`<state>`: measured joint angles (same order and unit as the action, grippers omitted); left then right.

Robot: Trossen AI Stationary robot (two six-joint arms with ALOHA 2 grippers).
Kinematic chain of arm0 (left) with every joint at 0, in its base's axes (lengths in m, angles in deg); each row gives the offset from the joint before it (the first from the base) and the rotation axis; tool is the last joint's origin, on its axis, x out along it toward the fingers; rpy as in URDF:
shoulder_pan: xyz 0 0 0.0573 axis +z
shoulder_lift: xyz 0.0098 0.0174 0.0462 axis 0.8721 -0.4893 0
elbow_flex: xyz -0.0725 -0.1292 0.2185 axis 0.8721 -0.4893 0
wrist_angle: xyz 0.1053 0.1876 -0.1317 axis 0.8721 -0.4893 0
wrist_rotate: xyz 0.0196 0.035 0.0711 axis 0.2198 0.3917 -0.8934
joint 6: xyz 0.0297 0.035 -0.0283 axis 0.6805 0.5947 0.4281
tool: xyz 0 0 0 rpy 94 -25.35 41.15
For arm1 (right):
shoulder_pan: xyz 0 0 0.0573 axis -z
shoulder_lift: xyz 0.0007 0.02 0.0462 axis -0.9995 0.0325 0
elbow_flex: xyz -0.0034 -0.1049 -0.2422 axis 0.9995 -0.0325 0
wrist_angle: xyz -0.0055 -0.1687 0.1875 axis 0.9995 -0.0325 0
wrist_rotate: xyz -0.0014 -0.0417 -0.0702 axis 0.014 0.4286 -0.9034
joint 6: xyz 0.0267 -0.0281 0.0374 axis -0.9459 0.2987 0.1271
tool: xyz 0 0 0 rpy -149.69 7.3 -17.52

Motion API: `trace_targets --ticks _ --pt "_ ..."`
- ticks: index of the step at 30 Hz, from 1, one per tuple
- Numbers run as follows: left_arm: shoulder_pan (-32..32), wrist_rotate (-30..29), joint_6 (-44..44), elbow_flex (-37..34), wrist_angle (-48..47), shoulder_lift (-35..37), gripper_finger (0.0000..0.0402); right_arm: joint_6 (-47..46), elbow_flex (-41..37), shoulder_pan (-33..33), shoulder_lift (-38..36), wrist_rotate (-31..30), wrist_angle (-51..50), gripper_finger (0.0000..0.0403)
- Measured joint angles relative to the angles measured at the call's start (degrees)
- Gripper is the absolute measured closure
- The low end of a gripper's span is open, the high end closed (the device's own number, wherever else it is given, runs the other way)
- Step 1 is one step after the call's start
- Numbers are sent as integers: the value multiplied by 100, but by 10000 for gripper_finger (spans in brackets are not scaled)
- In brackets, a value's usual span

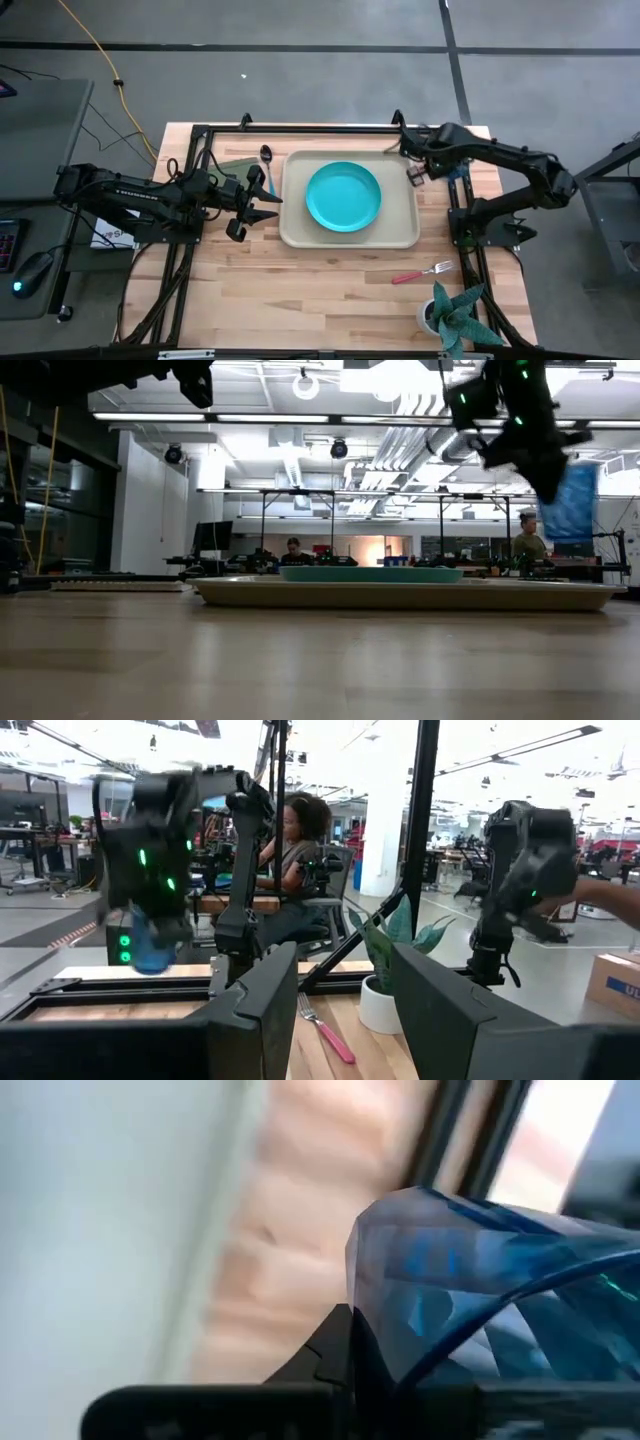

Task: Pick and place plate/cup/fork/spoon on tray
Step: Put the blue cup on the gray tray above the blue plate

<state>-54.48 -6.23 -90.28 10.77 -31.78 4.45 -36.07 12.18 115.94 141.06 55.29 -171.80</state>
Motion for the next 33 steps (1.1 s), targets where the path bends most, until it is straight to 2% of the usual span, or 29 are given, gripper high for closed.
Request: trace_targets --ticks 7,14,18,22,27,33 --pt "0 1 0 2 -2 0 261 117 1014 -381 313 -250 527 401" --pt "0 0 2 2 2 0 261 1187 1433 -737 1552 23 747 402" --pt "0 2 2 2 0 0 261 2007 1544 -839 2202 270 772 402" --pt "0 0 -2 2 0 0 261 2493 1557 -836 2606 158 870 402" --pt "0 2 -93 2 -4 0 261 2968 1557 -753 2836 436 1327 402" --pt "0 4 -247 2 -7 0 261 3153 1557 -651 2841 696 1410 402"
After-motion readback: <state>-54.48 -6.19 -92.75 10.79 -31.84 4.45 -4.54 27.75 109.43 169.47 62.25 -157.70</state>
